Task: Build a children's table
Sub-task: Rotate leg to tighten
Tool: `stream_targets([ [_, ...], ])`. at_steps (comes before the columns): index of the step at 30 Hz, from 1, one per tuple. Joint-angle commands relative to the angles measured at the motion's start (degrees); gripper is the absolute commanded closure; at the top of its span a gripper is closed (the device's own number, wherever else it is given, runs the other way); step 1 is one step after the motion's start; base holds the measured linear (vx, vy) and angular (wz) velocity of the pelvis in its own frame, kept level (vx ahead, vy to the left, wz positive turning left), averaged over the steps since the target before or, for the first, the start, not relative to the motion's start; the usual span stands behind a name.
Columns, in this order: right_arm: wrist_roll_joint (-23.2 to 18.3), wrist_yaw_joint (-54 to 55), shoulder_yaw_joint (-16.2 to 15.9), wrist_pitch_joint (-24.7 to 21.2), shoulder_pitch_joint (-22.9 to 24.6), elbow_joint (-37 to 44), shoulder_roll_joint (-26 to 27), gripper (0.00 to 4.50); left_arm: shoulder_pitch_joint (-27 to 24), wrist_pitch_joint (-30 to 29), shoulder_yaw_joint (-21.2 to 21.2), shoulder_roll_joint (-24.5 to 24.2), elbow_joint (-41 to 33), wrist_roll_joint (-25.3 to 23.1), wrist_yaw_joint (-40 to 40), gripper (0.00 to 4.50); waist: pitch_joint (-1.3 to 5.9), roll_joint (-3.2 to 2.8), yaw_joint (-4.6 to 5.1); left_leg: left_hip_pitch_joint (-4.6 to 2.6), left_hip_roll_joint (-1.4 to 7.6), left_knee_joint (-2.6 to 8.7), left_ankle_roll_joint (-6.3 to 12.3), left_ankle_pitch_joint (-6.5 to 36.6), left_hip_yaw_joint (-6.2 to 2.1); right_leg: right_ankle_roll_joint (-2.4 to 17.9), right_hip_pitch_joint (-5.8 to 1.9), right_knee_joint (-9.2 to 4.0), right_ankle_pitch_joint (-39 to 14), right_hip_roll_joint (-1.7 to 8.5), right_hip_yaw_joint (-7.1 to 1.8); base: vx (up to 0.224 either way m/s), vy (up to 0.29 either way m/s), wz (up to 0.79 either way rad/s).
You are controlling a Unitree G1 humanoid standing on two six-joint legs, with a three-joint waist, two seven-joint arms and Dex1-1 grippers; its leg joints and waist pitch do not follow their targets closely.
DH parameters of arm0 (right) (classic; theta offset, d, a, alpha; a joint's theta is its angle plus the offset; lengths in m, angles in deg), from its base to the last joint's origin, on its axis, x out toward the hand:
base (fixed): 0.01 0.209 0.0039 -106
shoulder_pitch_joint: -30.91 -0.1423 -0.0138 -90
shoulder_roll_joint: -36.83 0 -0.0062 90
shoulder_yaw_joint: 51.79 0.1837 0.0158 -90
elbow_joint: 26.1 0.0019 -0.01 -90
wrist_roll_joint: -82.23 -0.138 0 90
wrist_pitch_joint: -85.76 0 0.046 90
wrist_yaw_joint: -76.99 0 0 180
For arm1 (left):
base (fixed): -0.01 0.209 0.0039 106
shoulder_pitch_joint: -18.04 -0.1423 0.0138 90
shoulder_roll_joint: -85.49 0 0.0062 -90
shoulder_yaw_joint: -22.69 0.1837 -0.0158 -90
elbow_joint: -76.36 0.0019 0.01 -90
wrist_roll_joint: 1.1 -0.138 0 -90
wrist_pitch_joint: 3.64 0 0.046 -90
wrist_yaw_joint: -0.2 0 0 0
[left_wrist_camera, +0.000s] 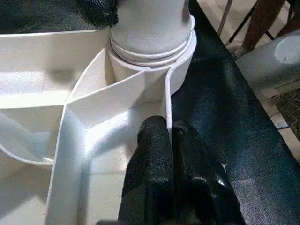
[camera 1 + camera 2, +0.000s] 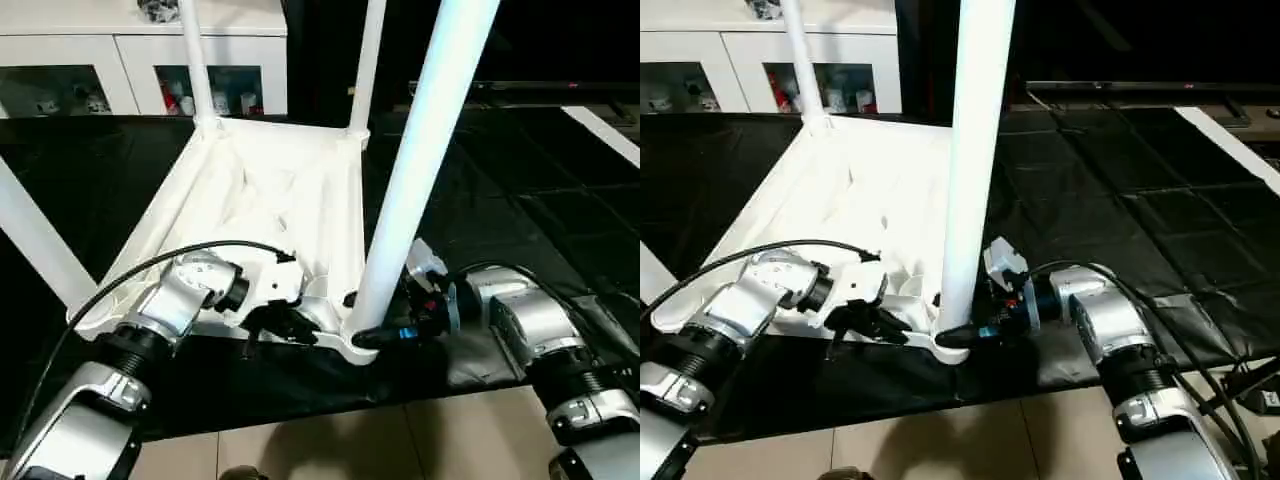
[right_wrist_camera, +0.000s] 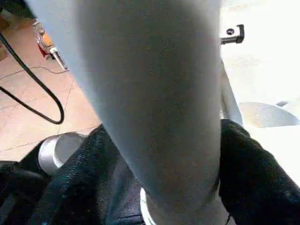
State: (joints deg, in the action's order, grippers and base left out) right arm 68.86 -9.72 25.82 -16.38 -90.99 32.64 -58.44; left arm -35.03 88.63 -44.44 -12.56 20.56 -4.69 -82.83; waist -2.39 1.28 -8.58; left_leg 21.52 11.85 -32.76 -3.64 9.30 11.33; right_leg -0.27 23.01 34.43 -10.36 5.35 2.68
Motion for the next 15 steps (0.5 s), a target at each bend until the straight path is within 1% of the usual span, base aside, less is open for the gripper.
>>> stream_targets([
  [1,-0.1,-1.6,-1.1,0.2,-1.0,-0.8,0.0,1.72,0.9,1.5,3.0,0.6,0.7,-1.5,-2.2,4.50,3.65,0.14,0.43,-1.34,1.61,3.35,1.33,11.9,-0.32,14.0,-2.27,-2.89,-7.2,2.62,-1.60,0.000,0.000,0.00],
  [2,0.0,-2.0,-1.0,0.1,-1.3,-1.4,0.2,1.86,1.1,1.8,2.9,0.7,1.2,-1.7,-2.2,4.50,3.63,0.06,0.42,-1.33,1.60,3.37,1.30,12.0,-0.34,14.0,-2.28,-2.92,-7.4,2.63,-1.59,0.000,0.000,0.00],
  [3,0.0,-2.0,-1.0,0.1,-1.3,-1.4,0.2,1.86,1.1,1.8,2.9,0.7,1.2,-1.7,-2.2,4.50,3.65,0.07,0.41,-1.36,1.64,3.38,1.15,12.2,-0.34,14.0,-2.28,-2.93,-7.6,2.65,-1.59,0.000,0.000,0.00],
  [6,-0.1,-2.4,-1.1,-0.6,-1.5,-1.7,0.2,2.17,1.3,1.9,2.8,0.6,1.5,-1.8,-2.0,4.50,3.62,0.14,0.41,-1.41,1.70,3.42,0.91,12.8,-0.37,14.0,-2.24,-2.92,-8.2,2.67,-1.61,0.000,0.000,0.00],
  [13,-0.1,-2.5,-1.3,-0.3,-1.2,-1.7,0.5,2.31,1.8,1.5,2.4,0.7,3.0,-2.2,-0.5,4.50,3.50,0.29,0.37,-1.32,1.67,3.42,0.72,13.3,-0.39,13.4,-2.18,-3.01,-9.7,2.71,-1.68,0.000,0.000,0.00],
  [15,-1.1,0.9,0.3,-1.0,-0.3,-0.6,1.8,2.32,2.0,-0.9,1.3,1.5,3.3,-1.8,1.5,4.50,3.44,0.20,0.39,-1.40,1.68,3.46,0.49,14.1,-0.39,13.3,-2.11,-3.13,-10.9,2.76,-1.71,0.000,0.000,0.00],
])
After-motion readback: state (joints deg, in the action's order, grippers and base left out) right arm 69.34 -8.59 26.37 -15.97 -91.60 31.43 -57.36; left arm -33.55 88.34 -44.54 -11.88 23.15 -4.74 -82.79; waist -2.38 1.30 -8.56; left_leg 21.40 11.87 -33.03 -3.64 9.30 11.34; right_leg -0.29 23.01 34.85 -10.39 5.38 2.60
